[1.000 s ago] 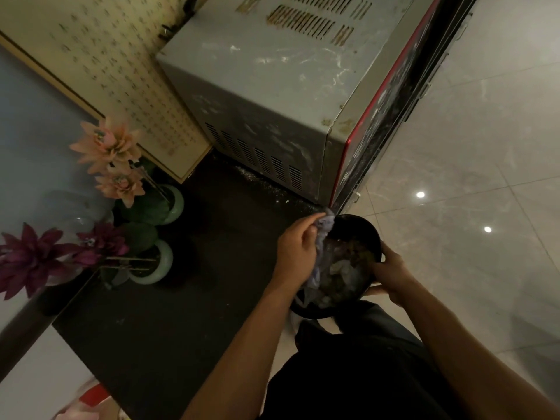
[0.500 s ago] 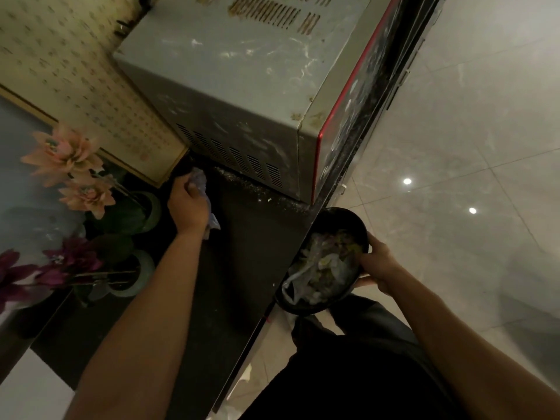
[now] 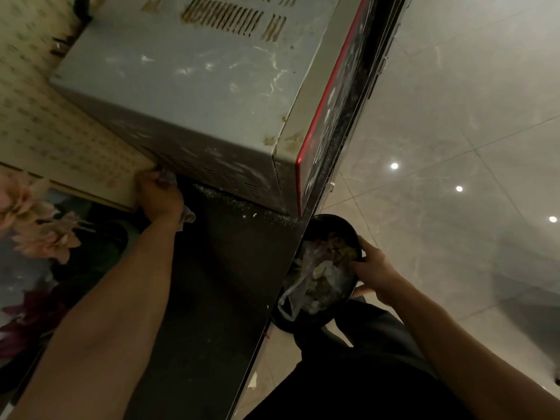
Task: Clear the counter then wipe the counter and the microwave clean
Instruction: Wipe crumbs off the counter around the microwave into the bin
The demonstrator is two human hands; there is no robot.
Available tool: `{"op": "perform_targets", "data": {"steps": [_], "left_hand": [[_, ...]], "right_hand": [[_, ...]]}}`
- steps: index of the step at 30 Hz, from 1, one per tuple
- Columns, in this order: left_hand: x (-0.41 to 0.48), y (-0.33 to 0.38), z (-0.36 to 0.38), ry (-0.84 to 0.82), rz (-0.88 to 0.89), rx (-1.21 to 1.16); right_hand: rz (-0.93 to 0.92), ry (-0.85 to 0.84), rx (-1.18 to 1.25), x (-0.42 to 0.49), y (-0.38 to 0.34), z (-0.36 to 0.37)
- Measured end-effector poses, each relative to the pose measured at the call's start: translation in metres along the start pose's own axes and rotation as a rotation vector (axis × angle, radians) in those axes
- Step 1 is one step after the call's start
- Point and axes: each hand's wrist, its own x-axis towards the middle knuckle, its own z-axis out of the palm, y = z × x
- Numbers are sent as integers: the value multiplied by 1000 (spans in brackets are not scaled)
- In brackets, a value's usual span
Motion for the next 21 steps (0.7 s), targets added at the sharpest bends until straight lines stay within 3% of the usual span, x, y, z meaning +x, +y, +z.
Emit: {"op": "perform_targets", "data": {"steps": [5, 21], "left_hand": [[-10, -3, -3, -46, 67, -21], [-44, -24, -2, -255, 344, 213]], "right_hand": [[-10, -2, 7, -4, -2, 0], [-26, -2, -2, -10, -6, 1]]}}
